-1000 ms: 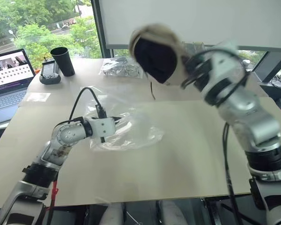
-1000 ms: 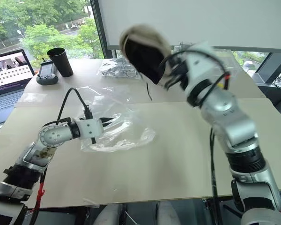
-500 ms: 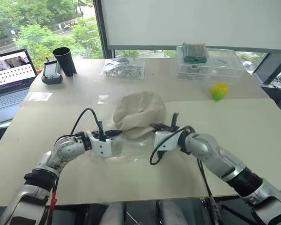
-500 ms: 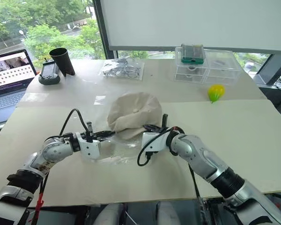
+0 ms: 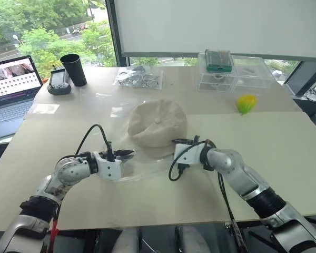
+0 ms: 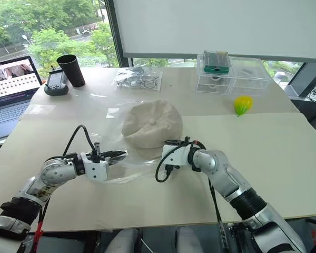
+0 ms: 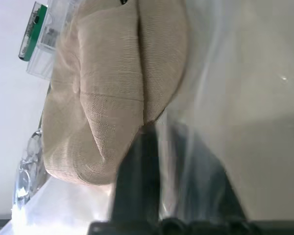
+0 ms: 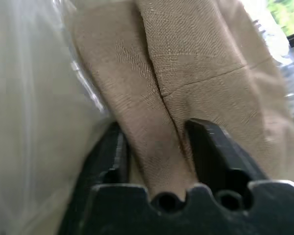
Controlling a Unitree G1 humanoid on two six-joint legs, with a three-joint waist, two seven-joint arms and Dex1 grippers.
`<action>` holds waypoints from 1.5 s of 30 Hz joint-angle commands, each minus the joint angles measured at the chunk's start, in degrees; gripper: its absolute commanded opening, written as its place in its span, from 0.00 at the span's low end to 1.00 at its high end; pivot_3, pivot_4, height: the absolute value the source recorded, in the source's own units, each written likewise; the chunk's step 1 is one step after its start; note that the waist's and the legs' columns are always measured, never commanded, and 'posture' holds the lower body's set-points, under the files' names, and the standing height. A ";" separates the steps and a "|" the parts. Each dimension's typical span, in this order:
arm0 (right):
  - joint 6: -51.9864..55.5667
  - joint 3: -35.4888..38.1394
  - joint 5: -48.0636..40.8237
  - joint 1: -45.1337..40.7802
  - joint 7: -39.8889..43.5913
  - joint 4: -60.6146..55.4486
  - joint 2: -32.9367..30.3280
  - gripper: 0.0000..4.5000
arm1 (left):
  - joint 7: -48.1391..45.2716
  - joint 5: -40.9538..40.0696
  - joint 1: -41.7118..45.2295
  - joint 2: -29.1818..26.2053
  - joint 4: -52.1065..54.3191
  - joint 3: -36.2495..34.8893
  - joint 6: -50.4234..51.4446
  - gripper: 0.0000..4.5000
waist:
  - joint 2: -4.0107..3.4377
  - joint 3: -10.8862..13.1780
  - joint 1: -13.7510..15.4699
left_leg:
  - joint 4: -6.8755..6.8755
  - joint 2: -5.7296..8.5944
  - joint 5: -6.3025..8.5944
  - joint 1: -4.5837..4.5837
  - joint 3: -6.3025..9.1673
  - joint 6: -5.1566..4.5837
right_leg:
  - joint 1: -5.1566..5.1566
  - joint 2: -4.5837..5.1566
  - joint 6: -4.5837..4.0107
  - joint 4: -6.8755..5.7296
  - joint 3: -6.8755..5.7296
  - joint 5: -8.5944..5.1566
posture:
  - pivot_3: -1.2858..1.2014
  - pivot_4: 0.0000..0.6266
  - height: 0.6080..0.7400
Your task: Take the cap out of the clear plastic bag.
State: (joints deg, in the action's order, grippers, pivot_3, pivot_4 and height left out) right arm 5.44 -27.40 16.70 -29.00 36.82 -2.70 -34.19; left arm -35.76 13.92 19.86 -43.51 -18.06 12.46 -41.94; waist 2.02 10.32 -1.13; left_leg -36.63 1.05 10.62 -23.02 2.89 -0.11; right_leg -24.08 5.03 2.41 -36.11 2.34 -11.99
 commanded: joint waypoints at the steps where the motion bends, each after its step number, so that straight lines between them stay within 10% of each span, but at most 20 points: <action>1: 0.66 1.39 -1.37 0.83 3.69 -1.26 0.06 0.83 | -2.54 -3.84 -1.21 -0.97 2.79 -0.98 0.71 0.48 | 0.00 0.00 -0.02 | 0.00 0.00 0.00 0.01 0.00 0.00 | 0.00 0.00 0.00 -0.01 0.00 0.00 | 0.52 0.24 1.00; 3: 0.80 1.75 -1.29 1.12 4.71 -1.37 0.24 0.99 | -4.14 -5.77 -1.82 -1.09 3.66 -1.03 1.10 0.65 | -0.01 -0.01 -0.02 | 0.00 -0.01 0.00 0.02 0.00 0.00 | 0.02 0.00 0.00 -0.01 0.00 -0.01 | 0.52 0.24 1.00; 8: 0.45 3.22 -2.42 1.26 7.82 -2.93 -0.41 1.00 | -10.51 -14.39 -4.67 -2.10 8.22 -1.43 5.93 0.98 | -0.01 -0.01 -0.10 | 0.00 -0.02 0.00 0.03 0.00 0.00 | 0.01 -0.01 0.00 -0.01 -0.01 -0.02 | 0.52 0.24 1.00; 17: 9.39 11.23 -15.44 2.73 17.86 -11.44 -2.41 1.00 | -21.11 -30.79 -10.95 -7.52 24.07 -4.91 28.75 0.98 | -0.01 0.00 -0.22 | 0.00 -0.03 0.01 -0.10 0.06 0.00 | -0.07 -0.01 0.01 0.01 -0.01 -0.03 | 0.52 0.24 1.00; 21: 26.18 25.71 -36.27 -0.09 21.52 -15.63 -1.97 1.00 | -21.36 -45.88 -13.65 -11.18 33.39 -11.70 47.94 0.98 | -0.01 0.09 -0.36 | 0.00 -0.07 0.01 -0.13 0.07 0.00 | -0.08 -0.03 0.29 0.01 -0.01 -0.21 | 0.52 0.24 1.00; 29: 45.51 42.72 -46.79 -7.95 3.39 -7.75 2.45 1.00 | 3.75 -60.34 -14.36 0.57 38.31 -25.58 68.75 0.98 | -0.03 0.09 -0.18 | 0.00 -0.13 0.01 -0.06 0.10 0.00 | -0.03 0.02 0.40 0.01 0.00 -0.27 | 0.52 0.24 1.00; 38: 34.69 36.88 -24.22 -6.70 -24.20 3.58 3.67 1.00 | 41.20 -39.38 -11.01 13.94 31.08 -36.69 66.03 0.98 | 0.00 0.05 0.21 | 0.01 0.07 0.01 -0.17 0.07 0.01 | -0.14 0.02 -0.09 -0.01 0.05 0.05 | 0.52 0.24 1.00; 45: 27.28 31.70 -17.56 -3.36 -27.38 8.99 5.51 1.00 | 43.32 -35.32 -13.07 19.22 24.09 -39.84 62.64 0.98 | 0.01 0.04 0.11 | 0.02 0.09 0.01 -0.16 0.04 0.02 | -0.11 0.04 -0.09 0.02 0.05 0.07 | 0.52 0.24 1.00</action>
State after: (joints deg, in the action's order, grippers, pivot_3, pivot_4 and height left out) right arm 36.81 4.05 -2.29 -32.23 9.54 6.76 -28.05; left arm 8.17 -23.24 7.60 -24.04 6.57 -25.96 23.18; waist 2.03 10.36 -1.02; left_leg -36.61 1.11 10.63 -23.18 2.93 -0.09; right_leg -24.19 5.05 2.31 -36.09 2.38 -11.92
